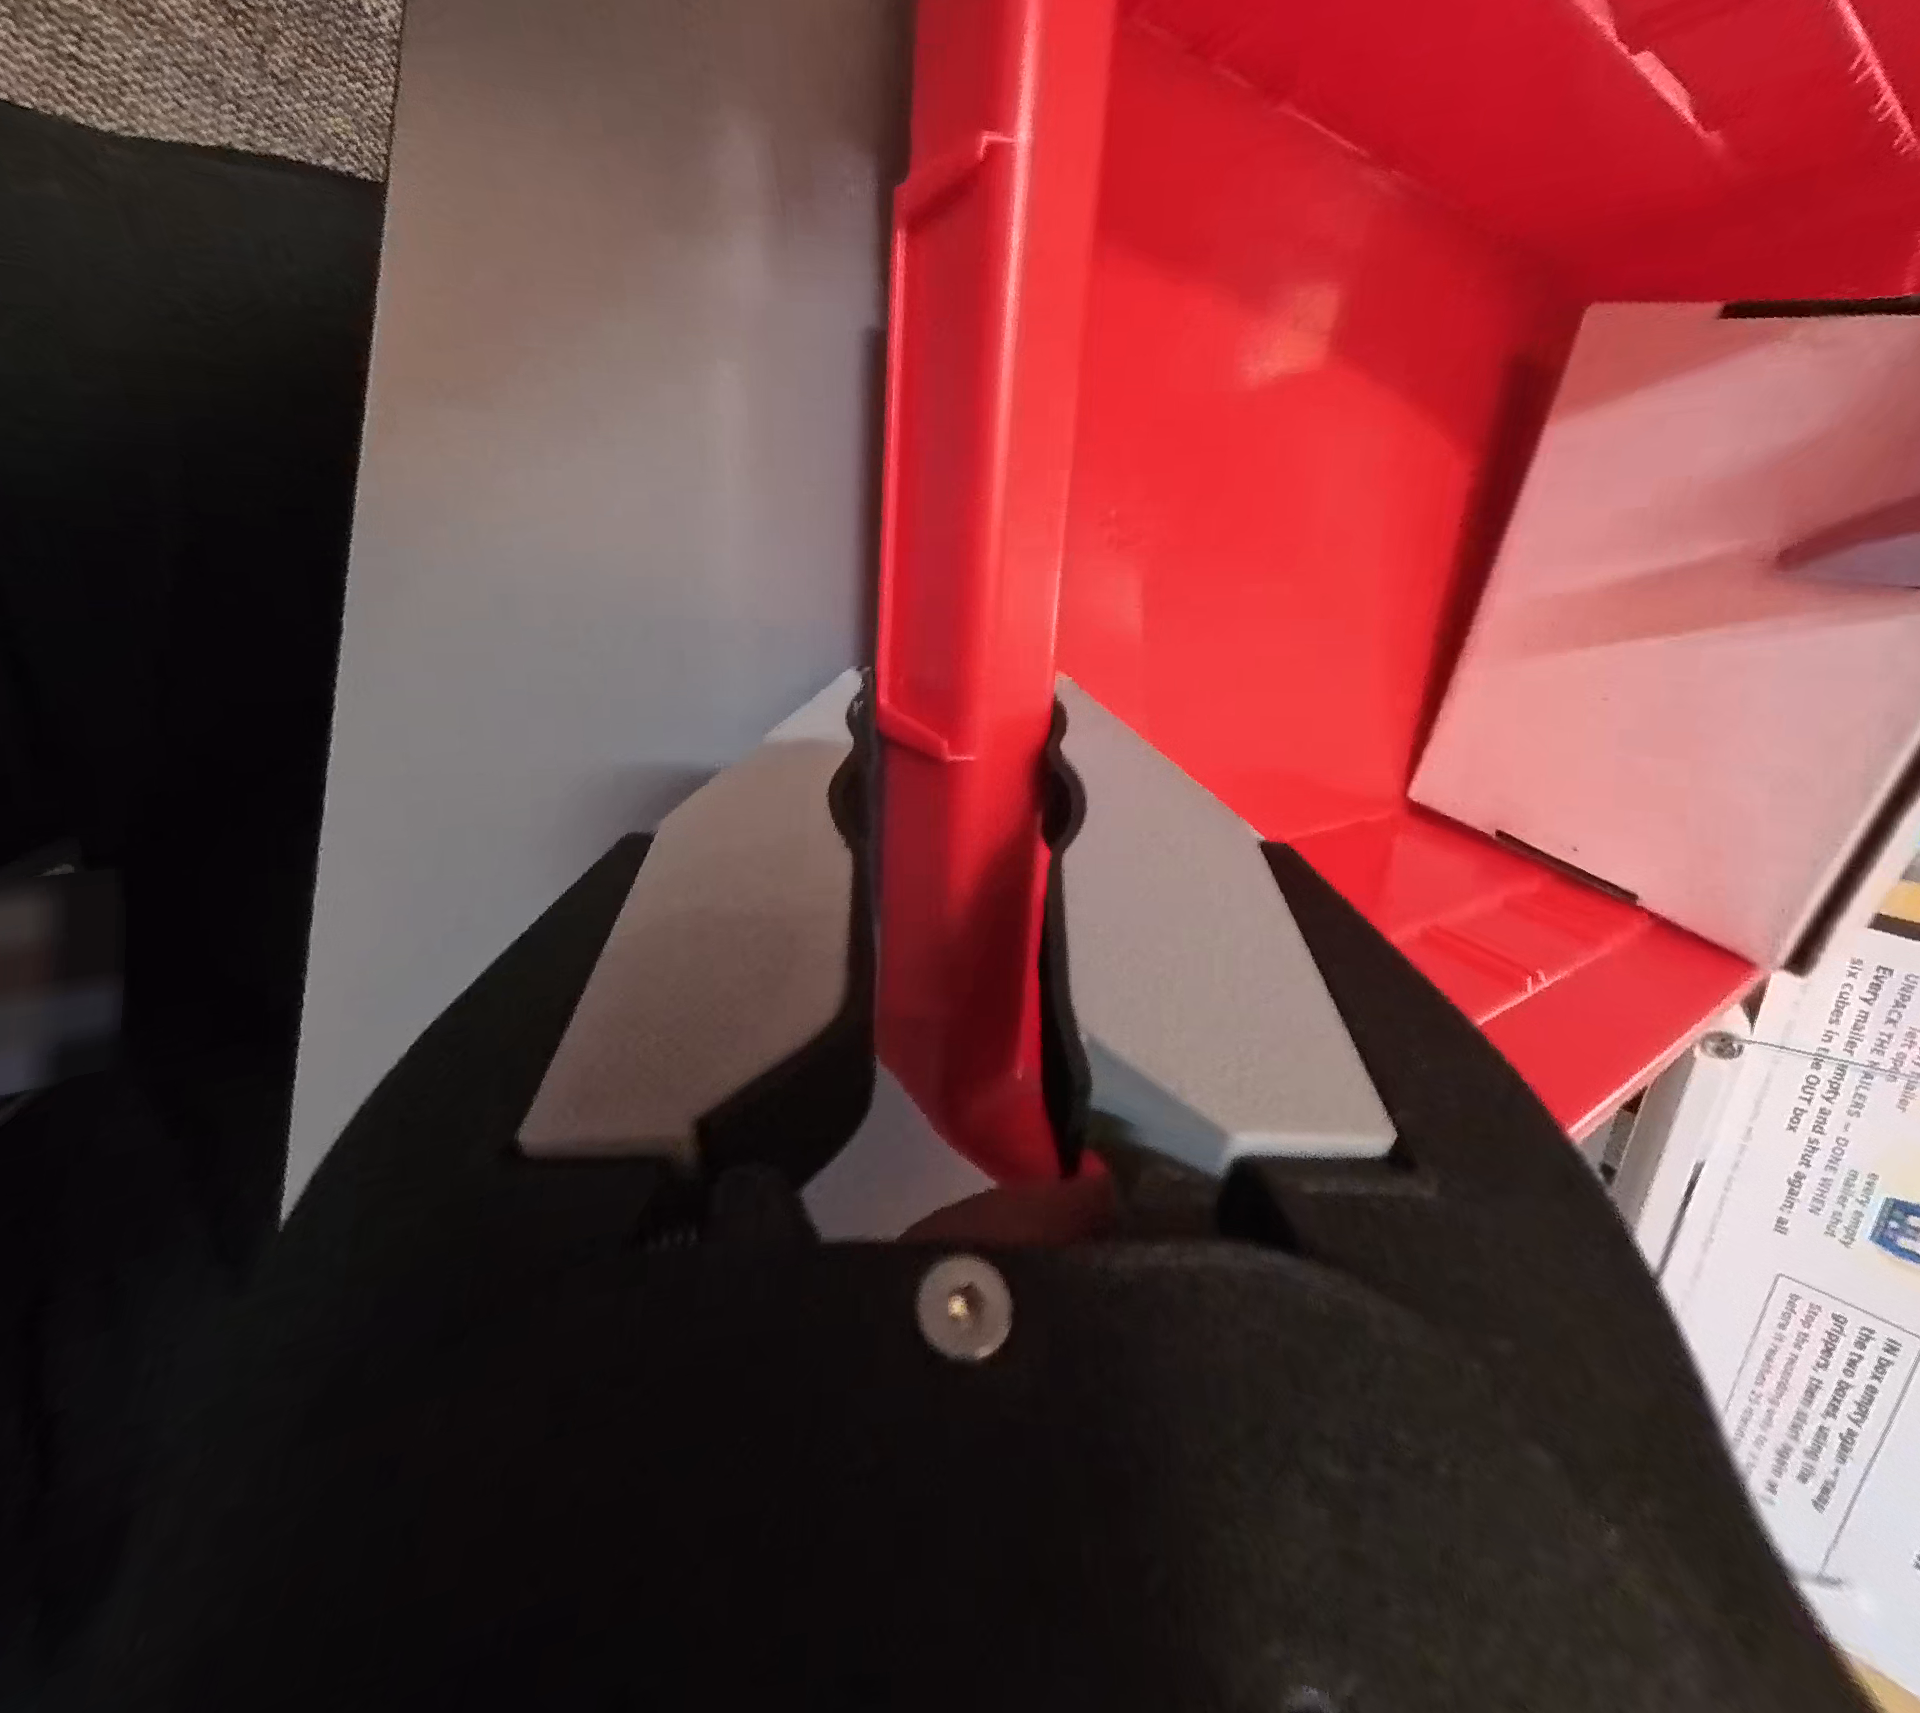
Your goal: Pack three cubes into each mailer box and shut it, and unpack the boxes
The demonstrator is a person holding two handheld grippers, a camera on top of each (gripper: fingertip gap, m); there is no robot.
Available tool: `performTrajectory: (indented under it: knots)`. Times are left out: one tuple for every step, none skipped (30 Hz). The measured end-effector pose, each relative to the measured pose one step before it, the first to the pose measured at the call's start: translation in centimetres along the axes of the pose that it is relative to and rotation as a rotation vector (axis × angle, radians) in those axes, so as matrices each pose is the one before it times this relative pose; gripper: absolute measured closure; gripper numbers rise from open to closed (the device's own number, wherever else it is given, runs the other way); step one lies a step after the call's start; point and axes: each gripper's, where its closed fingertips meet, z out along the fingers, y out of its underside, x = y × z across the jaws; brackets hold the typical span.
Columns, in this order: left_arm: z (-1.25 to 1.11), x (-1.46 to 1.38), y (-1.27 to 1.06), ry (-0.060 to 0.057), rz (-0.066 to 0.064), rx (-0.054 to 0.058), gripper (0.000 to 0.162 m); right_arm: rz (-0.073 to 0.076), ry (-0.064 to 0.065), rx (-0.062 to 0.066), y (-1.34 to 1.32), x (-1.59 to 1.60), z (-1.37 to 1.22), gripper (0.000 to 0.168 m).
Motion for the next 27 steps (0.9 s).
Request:
performTrajectory:
  knots:
    - [-0.333,0.087,-0.138,-0.0079,0.0009,0.0084,0.099,0.0005,0.0014,0.0051,-0.198,0.063,0.084,0.141]
    - [-0.4,0.071,-0.183,-0.008,-0.0007,0.0095,0.099,-0.0034,0.0033,0.0032,-0.226,0.099,0.114,0.141]
    - [-0.445,-0.015,-0.207,-0.0122,0.0,0.0088,0.099,-0.0055,0.0065,0.0018,-0.248,0.157,0.155,0.141]
    - [-0.526,-0.131,-0.197,-0.0181,-0.0003,0.0052,0.099,-0.0039,0.0085,0.0013,-0.288,0.218,0.225,0.141]
    - [-0.619,-0.15,-0.236,-0.0196,0.0031,0.0056,0.099,-0.0039,0.0101,0.0021,-0.357,0.287,0.31,0.14]
    - [-0.699,-0.148,-0.229,-0.0181,0.003,0.0019,0.1,-0.0083,0.0135,0.0028,-0.424,0.378,0.385,0.14]
    - [-0.78,-0.236,-0.259,-0.024,0.0046,0.0001,0.1,-0.0127,0.0195,0.0055,-0.497,0.508,0.496,0.139]
    - [-0.857,-0.272,-0.268,-0.0259,0.0084,-0.0004,0.1,-0.0145,0.0254,0.0092,-0.597,0.599,0.595,0.138]
    - [-0.943,-0.362,-0.321,-0.0306,0.0059,0.0007,0.1,-0.0164,0.0316,0.0148,-0.721,0.692,0.695,0.137]
    - [-1.015,-0.468,-0.373,-0.0356,0.0061,0.0017,0.1,-0.0129,0.0363,0.0173,-0.773,0.78,0.771,0.136]
    - [-1.052,-0.481,-0.412,-0.036,0.0063,0.0038,0.1,0.0001,0.0353,0.0183,-0.77,0.756,0.777,0.136]
    - [-1.095,-0.623,-0.515,-0.0448,0.0055,0.0077,0.1,0.0118,0.0305,0.0248,-0.857,0.653,0.627,0.135]
    - [-1.1,-0.711,-0.585,-0.051,0.0053,0.0084,0.1,0.0208,0.0283,0.0357,-0.971,0.598,0.304,0.133]
    - [-1.141,-0.619,-0.733,-0.0451,0.0045,0.0144,0.1,0.0302,0.0273,0.0387,-1.002,0.594,-0.129,0.126]
    - [-1.122,-0.471,-0.929,-0.0389,0.0033,0.0212,0.1,0.0368,0.0248,0.0426,-1.025,0.585,-0.608,0.119]
    - [-1.09,-0.278,-1.012,-0.0302,0.0051,0.0219,0.1,0.0388,0.0193,0.056,-1.121,0.509,-1.031,0.117]
    - [-1.005,-0.066,-1.066,-0.0222,0.01,0.02,0.1,0.0346,0.0103,0.0631,-1.142,0.365,-1.346,0.117]
    - [-0.918,0.182,-1.073,-0.0104,0.014,0.0165,0.1,0.0285,-0.0035,0.0537,-0.91,0.124,-1.571,0.117]
    - [-0.778,0.434,-1.036,0.002,0.0166,0.0112,0.1,0.0262,-0.0204,0.039,-0.557,-0.189,-1.784,0.116]
    - [-0.663,0.561,-1.027,0.0053,0.0213,0.0093,0.1,0.0282,-0.0292,0.0323,-0.238,-0.406,-1.991,0.115]
    - [-0.529,0.657,-0.981,0.0093,0.0187,0.0081,0.1,0.0323,-0.0292,0.0324,0.001,-0.496,-2.161,0.115]
    - [-0.384,0.696,-1.065,0.0128,0.0092,0.0144,0.1,0.0354,-0.0192,0.0332,0.161,-0.393,-2.251,0.116]
    - [-0.217,0.749,-1.17,0.0141,0.0031,0.0237,0.1,0.0384,-0.0079,0.0282,0.313,-0.206,-2.279,0.118]
    - [-0.005,0.853,-1.182,0.0182,0.0006,0.0273,0.1,0.0364,-0.0021,0.0197,0.461,-0.052,-2.287,0.119]
    - [0.264,0.973,-1.171,0.0207,0.0005,0.0265,0.1,0.0323,0.0103,0.0153,0.508,0.214,-2.265,0.12]
    - [0.518,1.064,-1.1,0.0212,0.0025,0.0227,0.1,0.0335,0.0273,0.0103,0.535,0.571,-2.244,0.12]
    - [0.74,1.17,-0.993,0.024,0.0052,0.0174,0.1,0.0326,0.0368,0.0065,0.535,0.833,-2.232,0.121]
